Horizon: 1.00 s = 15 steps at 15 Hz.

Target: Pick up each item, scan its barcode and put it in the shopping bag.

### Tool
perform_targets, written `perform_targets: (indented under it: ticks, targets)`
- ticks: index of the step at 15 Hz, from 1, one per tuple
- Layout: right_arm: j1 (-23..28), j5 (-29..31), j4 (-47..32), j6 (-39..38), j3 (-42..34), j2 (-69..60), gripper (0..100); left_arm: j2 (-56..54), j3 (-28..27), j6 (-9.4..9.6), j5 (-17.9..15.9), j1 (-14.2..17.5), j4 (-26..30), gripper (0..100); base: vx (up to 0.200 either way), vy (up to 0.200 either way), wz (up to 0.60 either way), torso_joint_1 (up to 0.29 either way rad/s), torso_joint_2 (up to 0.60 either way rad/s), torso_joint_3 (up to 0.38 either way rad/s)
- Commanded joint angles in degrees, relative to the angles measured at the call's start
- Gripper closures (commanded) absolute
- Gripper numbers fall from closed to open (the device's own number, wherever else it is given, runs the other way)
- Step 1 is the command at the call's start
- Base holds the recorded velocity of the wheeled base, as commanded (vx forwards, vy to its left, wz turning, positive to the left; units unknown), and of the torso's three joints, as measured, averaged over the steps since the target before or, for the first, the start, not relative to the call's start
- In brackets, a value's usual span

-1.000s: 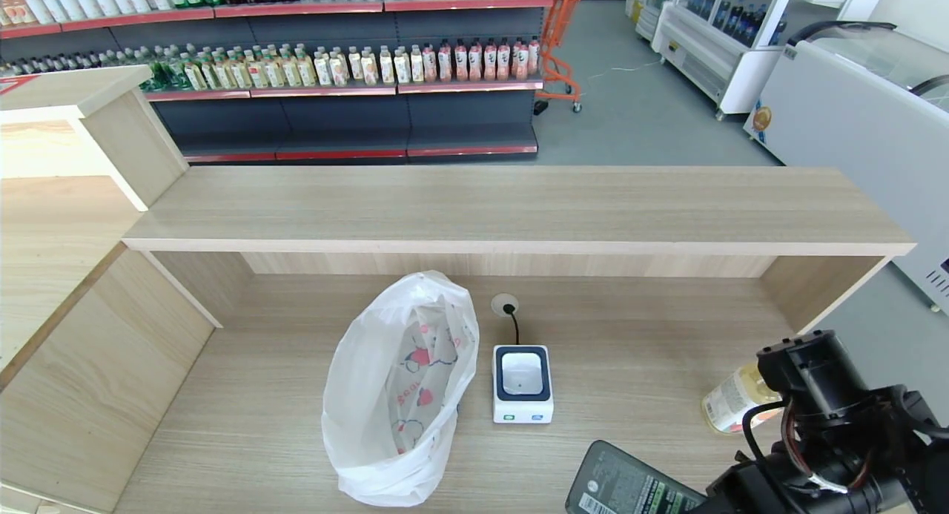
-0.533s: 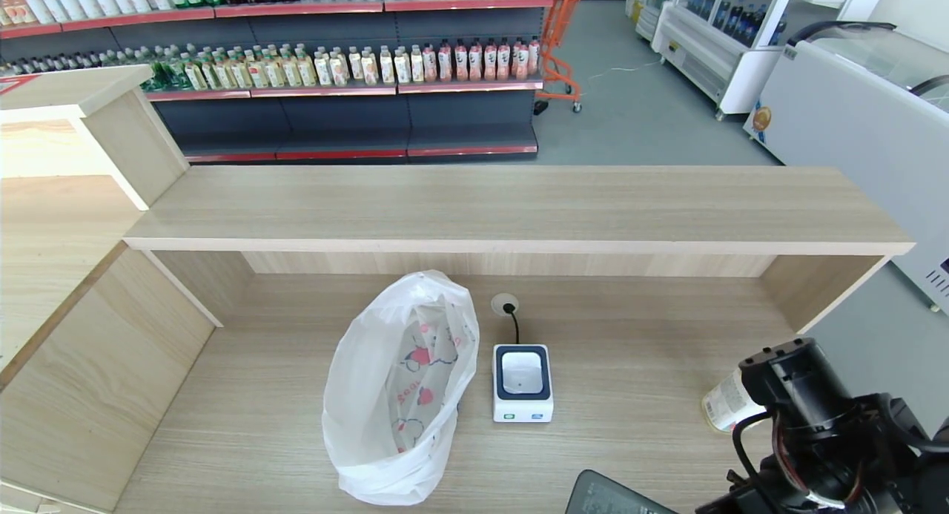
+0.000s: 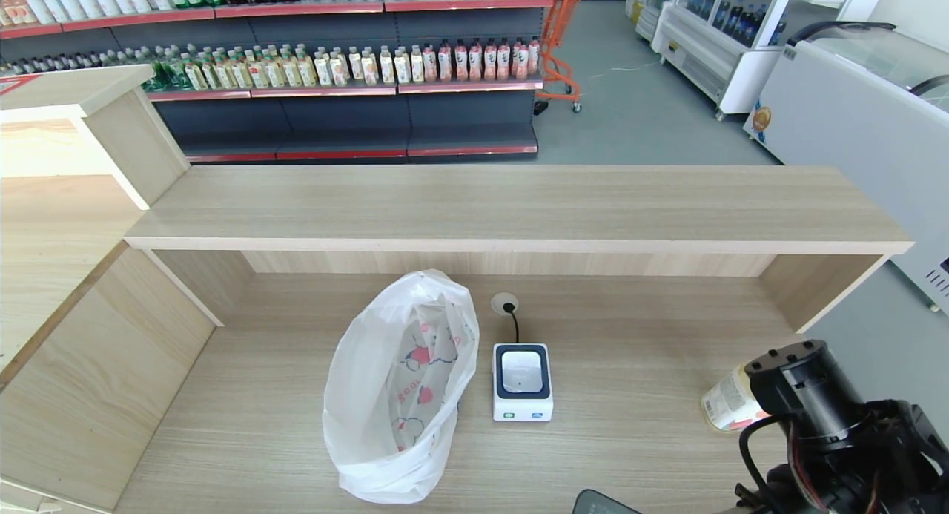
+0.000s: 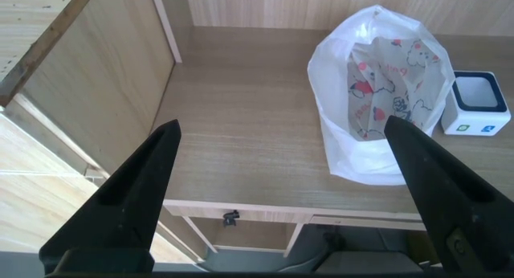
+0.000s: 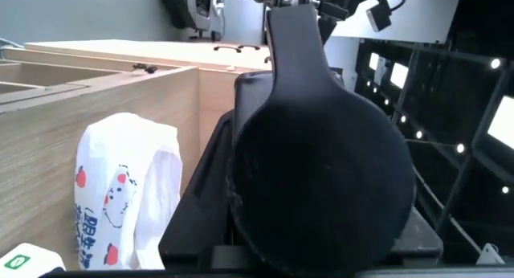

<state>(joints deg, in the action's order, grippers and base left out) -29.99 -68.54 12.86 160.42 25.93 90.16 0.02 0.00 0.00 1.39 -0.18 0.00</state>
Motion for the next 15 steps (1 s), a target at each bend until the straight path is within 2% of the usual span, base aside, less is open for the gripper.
perform_targets:
  ticks: [1,2,4,5,6,7,9,11,12,14,15]
  targets:
    - [-0.07,-0.02,-0.12,3.76,0.09,-0.78,100,-0.02,-0.09,0.0,0.02,0.01,0.0,0,0.0,0.0,0.0,0.0,0.0,0.0]
    - [0.19,0.07,-0.64,-4.06,0.88,-2.18,100,-0.02,0.0,0.0,0.02,0.01,0.0,0,0.0,0.0,0.0,0.0,0.0,0.0]
    - [0.9,0.42,1.11,-29.46,2.28,-7.54,100,-0.02,0.0,0.0,0.02,0.01,0.0,0,0.0,0.0,0.0,0.0,0.0,0.0]
    - [5.56,0.6,2.78,-38.86,3.51,-12.47,100,-0.02,0.0,0.0,0.02,0.01,0.0,0,0.0,0.0,0.0,0.0,0.0,0.0]
    - [13.2,1.3,2.61,-48.36,2.46,-15.89,100,-0.02,-0.09,0.0,0.02,0.01,0.0,0,0.0,0.0,0.0,0.0,0.0,0.0]
    - [15.22,1.21,1.82,-57.5,-0.09,-17.83,100,-0.02,0.0,0.0,0.02,0.01,0.0,0,0.0,0.0,0.0,0.0,0.0,0.0]
    - [15.22,1.21,1.38,-73.23,1.58,-18.79,100,-0.02,0.0,0.0,0.02,0.01,0.0,0,0.0,0.0,0.0,0.0,0.0,0.0]
    - [15.93,1.21,1.73,-95.38,6.24,-18.88,100,-0.02,0.0,0.0,0.02,0.01,0.0,0,0.0,0.0,0.0,0.0,0.0,0.0]
    - [16.54,1.21,1.73,-101.27,7.29,-18.88,100,-0.02,0.0,0.0,0.02,0.01,0.0,0,0.0,0.0,0.0,0.0,0.0,0.0]
    - [26.03,3.94,1.82,-133.7,9.4,-19.32,100,-0.02,0.0,0.0,0.02,0.01,0.0,0,0.0,0.0,0.0,0.0,0.0,0.0]
    - [29.9,4.02,1.73,-144.51,8.61,-19.06,100,-0.02,0.0,0.0,0.02,0.01,0.0,0,0.0,0.0,0.0,0.0,0.0,0.0]
